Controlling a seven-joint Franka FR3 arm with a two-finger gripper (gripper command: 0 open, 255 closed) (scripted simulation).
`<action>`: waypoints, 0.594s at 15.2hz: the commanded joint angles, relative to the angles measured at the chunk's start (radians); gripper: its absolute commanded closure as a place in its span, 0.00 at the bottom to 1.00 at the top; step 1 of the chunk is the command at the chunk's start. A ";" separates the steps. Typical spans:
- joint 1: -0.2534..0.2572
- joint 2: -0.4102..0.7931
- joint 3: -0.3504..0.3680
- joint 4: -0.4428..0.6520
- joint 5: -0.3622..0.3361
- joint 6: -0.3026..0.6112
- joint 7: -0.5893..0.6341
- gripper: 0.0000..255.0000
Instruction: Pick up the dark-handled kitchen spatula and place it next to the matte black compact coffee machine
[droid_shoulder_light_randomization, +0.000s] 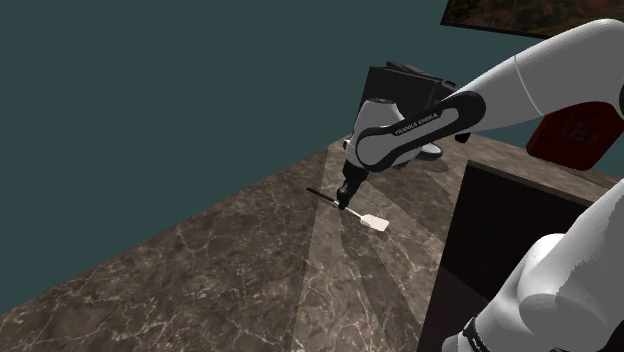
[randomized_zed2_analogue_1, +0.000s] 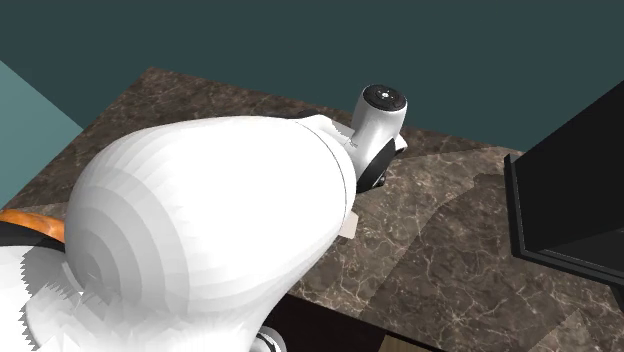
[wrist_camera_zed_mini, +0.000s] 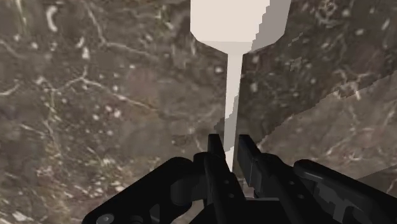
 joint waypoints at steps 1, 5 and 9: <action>0.000 0.000 0.000 0.000 0.000 0.000 0.000 1.00; 0.000 0.000 0.000 0.000 0.000 0.000 0.000 1.00; 0.000 -0.019 0.000 0.010 -0.002 -0.029 0.002 1.00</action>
